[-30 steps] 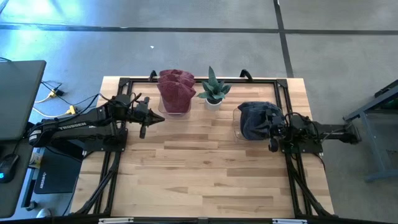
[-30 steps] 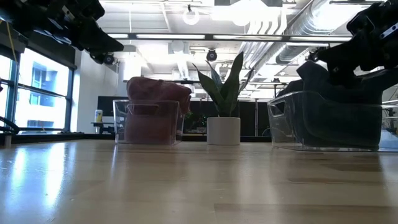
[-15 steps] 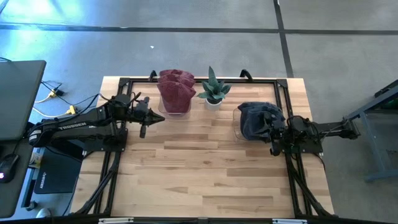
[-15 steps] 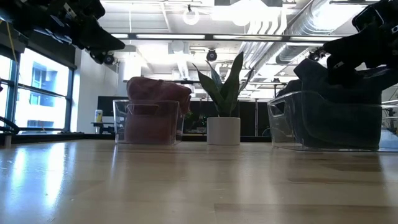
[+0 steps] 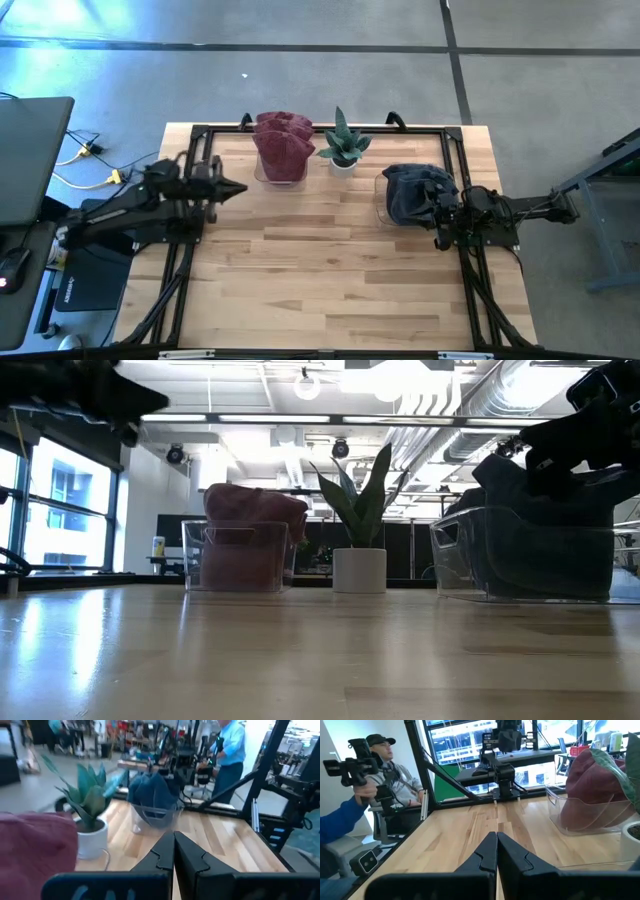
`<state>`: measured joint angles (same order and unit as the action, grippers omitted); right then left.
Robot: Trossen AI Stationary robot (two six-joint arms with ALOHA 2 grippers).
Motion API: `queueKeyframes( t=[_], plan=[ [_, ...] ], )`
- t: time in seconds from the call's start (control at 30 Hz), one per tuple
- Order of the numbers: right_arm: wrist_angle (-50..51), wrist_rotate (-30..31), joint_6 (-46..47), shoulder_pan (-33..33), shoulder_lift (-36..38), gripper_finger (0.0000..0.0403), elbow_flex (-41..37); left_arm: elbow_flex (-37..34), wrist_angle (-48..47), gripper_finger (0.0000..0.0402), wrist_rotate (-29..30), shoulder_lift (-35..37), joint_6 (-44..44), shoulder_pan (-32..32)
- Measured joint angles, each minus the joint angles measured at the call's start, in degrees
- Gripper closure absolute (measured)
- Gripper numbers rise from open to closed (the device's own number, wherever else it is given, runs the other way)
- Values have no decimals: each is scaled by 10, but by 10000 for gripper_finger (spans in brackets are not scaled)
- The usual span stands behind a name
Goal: Pick & Place hat
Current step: Return to home position
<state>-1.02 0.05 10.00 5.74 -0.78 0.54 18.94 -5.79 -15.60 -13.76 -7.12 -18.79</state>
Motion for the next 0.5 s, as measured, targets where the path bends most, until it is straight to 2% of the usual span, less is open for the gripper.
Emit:
queueKeyframes(
  t=[0.13,0.2,0.3,0.4,0.5],
  plan=[
    [0,0,0,0,0,403,0,-2,-77,402,29,107,10,0],
    [-1,0,0,0,0,403,0,-19,-76,402,34,139,8,0],
    [-2,0,0,0,0,403,0,-46,-53,402,23,129,11,8],
    [-2,0,0,0,-1,403,0,-107,65,402,20,113,-2,23],
    [-3,0,0,0,-1,402,0,-152,116,402,41,131,-7,48]
  ],
)
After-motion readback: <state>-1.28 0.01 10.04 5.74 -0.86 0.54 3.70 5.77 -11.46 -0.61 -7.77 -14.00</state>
